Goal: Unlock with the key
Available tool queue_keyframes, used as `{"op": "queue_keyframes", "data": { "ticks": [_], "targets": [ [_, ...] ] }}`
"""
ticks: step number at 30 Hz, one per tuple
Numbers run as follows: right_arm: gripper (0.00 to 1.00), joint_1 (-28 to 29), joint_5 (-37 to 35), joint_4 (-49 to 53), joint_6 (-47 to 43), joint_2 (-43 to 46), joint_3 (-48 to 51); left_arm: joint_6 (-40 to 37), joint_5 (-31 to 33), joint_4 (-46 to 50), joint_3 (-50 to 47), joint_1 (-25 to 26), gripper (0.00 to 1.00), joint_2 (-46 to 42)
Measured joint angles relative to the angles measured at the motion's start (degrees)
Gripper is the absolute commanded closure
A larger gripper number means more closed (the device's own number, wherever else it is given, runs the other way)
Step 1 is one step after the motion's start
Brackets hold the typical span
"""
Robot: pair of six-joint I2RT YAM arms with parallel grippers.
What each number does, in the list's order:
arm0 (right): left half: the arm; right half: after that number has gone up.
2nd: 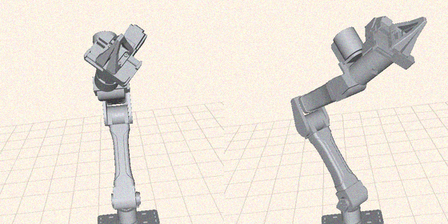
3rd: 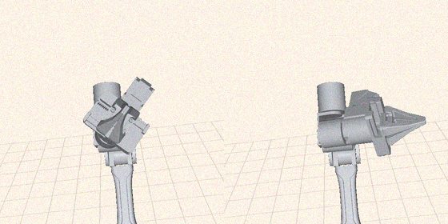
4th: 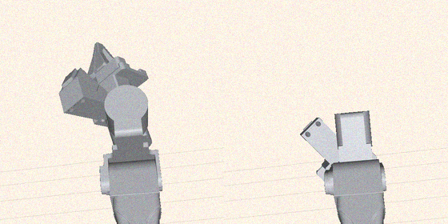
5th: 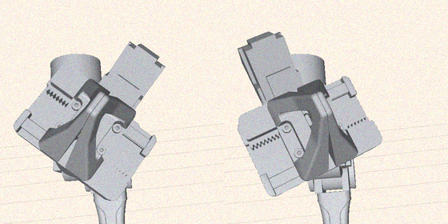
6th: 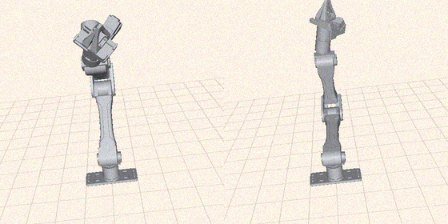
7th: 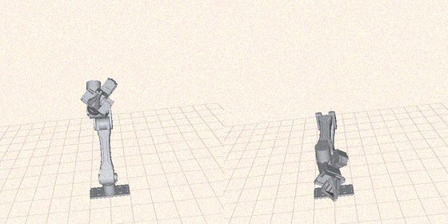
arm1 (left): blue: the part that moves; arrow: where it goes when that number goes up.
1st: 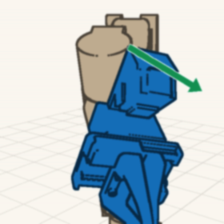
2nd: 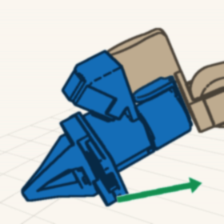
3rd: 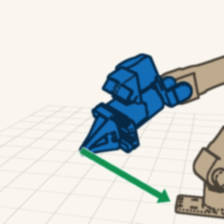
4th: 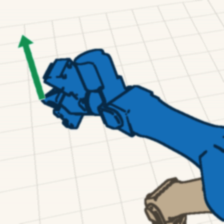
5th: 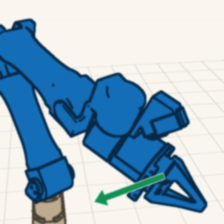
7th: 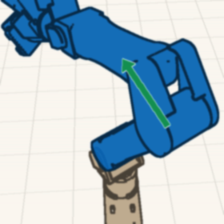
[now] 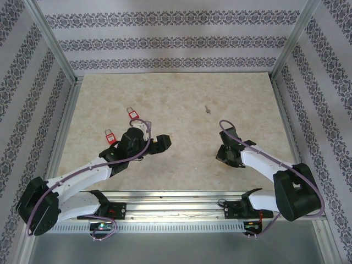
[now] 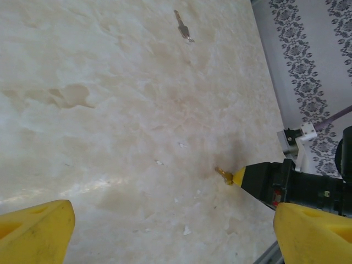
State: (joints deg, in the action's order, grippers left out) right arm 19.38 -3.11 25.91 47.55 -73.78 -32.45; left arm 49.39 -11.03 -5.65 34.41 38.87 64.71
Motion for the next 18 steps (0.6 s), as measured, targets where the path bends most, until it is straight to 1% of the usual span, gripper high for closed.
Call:
{"op": "queue_keyframes", "data": {
  "ticks": [3,6,12,18],
  "targets": [
    [1.0,0.0,-0.3,0.0,-0.1,0.2,-0.2,3.0,-1.1,-4.3,0.0,1.3,0.07,2.7],
    [1.0,0.4,-0.3,0.2,-0.1,2.4,-0.2,7.3,-2.5,-10.7,-0.3,2.8,0.07,6.0],
    [1.0,2.3,1.1,0.4,0.8,10.7,-1.8,18.4,-4.9,-26.5,-0.5,6.9,0.08,15.6],
    [1.0,5.4,3.9,-0.3,3.7,14.9,-3.2,31.4,-5.5,-43.4,-0.5,8.9,0.12,27.4]
  ]
}}
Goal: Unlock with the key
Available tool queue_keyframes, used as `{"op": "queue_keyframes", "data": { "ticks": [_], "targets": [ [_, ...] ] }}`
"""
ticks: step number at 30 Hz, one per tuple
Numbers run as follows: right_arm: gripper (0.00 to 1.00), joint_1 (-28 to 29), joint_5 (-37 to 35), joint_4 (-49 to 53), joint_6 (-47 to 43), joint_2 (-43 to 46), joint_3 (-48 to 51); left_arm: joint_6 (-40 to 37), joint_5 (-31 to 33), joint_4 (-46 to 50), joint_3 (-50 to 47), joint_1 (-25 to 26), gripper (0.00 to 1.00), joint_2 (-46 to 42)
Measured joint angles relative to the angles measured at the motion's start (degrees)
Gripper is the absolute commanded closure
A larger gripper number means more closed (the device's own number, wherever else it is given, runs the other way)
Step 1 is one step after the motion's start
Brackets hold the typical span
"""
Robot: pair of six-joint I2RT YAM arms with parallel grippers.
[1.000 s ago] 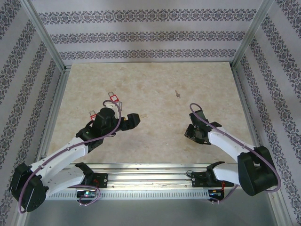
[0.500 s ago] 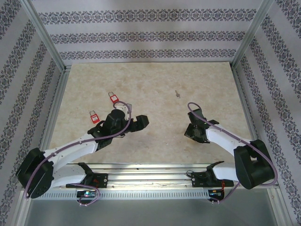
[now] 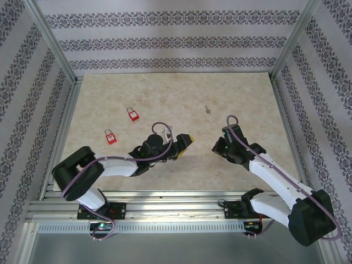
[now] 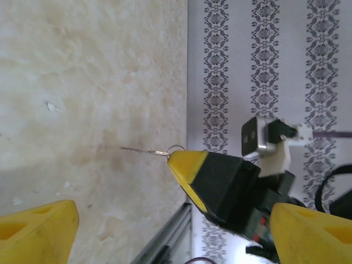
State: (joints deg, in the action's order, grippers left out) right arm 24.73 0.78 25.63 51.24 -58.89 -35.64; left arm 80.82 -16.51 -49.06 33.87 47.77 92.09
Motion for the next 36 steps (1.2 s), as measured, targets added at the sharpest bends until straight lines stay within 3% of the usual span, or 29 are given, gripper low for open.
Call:
{"op": "queue_keyframes", "data": {
  "ticks": [6,12,28,36],
  "targets": [
    [1.0,4.5,0.8,-2.0,2.5,2.1,-1.7,12.7,0.3,-15.7,0.3,1.7,0.14,11.3],
    [1.0,8.2,0.8,-5.0,4.2,2.6,-2.6,21.2,1.6,-22.8,0.8,4.0,0.14,15.7],
    [1.0,14.3,1.3,-11.1,7.9,3.4,-0.4,23.4,5.0,-24.3,0.9,3.3,0.19,15.6],
    [1.0,16.3,1.2,-13.7,8.9,4.9,2.6,23.2,4.9,-23.6,1.4,2.3,0.34,15.6]
  ]
}}
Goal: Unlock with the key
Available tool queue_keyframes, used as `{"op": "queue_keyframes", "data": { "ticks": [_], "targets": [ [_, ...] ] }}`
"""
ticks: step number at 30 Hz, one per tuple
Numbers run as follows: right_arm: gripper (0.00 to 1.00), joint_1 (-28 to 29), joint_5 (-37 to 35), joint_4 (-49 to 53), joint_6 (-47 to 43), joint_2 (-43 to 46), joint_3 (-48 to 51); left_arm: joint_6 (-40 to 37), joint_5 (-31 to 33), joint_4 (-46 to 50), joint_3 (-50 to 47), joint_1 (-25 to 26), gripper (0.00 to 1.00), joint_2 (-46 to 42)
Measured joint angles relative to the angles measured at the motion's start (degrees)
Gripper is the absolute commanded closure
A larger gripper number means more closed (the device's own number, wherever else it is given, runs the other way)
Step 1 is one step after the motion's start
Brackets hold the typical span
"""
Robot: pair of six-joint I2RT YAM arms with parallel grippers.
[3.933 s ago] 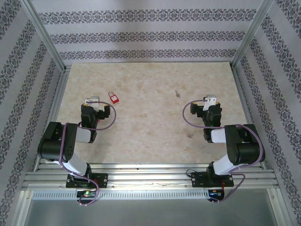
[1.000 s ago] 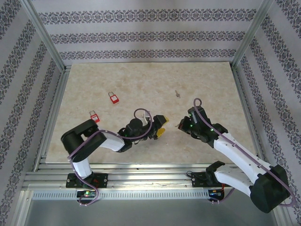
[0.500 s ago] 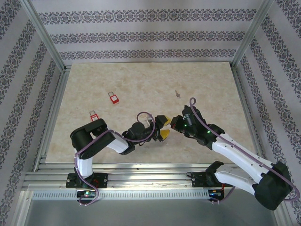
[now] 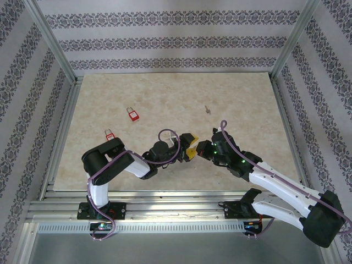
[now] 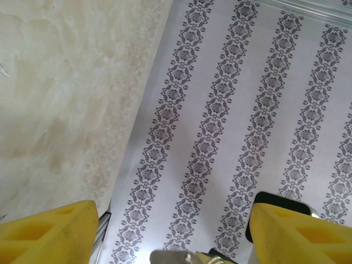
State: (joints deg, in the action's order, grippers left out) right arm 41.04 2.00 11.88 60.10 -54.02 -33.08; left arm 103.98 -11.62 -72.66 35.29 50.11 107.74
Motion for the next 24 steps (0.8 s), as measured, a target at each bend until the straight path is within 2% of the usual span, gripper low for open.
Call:
{"op": "queue_keyframes", "data": {
  "ticks": [10,20,22,24],
  "targets": [
    [1.0,0.5,0.2,-2.6,0.0,1.0,1.8,-1.0,0.0,1.5,-0.1,-1.7,0.61,0.0],
    [1.0,1.6,2.0,-4.5,-0.8,0.8,2.8,-2.1,-0.3,1.7,0.0,-2.4,0.96,-0.6],
    [1.0,1.6,2.0,-4.4,-1.6,0.6,2.9,-2.2,-0.3,1.6,0.0,-2.6,1.0,-0.7],
    [1.0,1.6,2.0,-4.5,-2.0,0.6,2.9,-2.4,-0.6,1.5,0.0,-3.0,1.0,-0.8]
  ]
}}
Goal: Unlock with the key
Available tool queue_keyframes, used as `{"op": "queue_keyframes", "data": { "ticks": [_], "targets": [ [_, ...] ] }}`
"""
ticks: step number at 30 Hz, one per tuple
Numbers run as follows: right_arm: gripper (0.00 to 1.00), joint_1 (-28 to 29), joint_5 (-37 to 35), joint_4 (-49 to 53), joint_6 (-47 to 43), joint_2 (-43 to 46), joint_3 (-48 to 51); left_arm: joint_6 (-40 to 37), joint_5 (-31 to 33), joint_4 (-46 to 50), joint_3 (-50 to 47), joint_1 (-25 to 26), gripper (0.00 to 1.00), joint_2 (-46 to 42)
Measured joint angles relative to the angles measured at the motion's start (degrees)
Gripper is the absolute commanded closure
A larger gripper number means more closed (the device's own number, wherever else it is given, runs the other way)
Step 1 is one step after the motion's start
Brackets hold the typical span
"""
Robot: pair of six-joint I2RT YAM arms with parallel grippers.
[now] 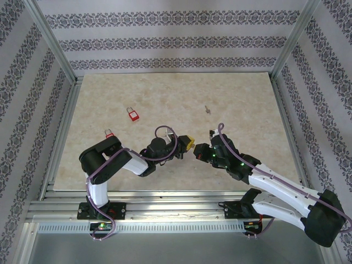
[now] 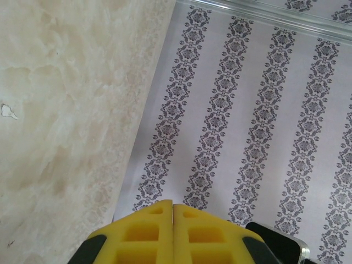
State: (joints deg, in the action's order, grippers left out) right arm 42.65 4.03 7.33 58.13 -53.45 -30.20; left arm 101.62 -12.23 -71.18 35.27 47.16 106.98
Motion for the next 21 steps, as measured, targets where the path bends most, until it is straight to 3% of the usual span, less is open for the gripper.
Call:
{"op": "queue_keyframes", "data": {
  "ticks": [6,10,13,16,21],
  "targets": [
    [0.98,0.0,0.7,-1.0,-1.6,0.0,0.0,-2.1,-0.2,0.3,0.0,-0.5,1.0,-1.2],
    [0.48,0.0,1.5,-2.4,-2.0,0.0,0.0,-5.9,0.1,2.2,-0.6,-1.1,1.0,-4.3],
    [0.29,0.0,1.9,-5.8,-0.5,0.9,0.4,-11.8,1.4,5.8,-1.7,-1.7,1.0,-9.2],
    [0.24,-0.2,3.0,-10.0,1.1,2.3,0.9,-20.5,3.7,11.2,-2.0,-1.9,1.0,-16.7],
    [0.25,-0.9,6.4,-19.5,4.2,-0.7,0.9,-31.6,7.1,11.3,-3.1,-1.8,1.0,-25.2]
  ]
}}
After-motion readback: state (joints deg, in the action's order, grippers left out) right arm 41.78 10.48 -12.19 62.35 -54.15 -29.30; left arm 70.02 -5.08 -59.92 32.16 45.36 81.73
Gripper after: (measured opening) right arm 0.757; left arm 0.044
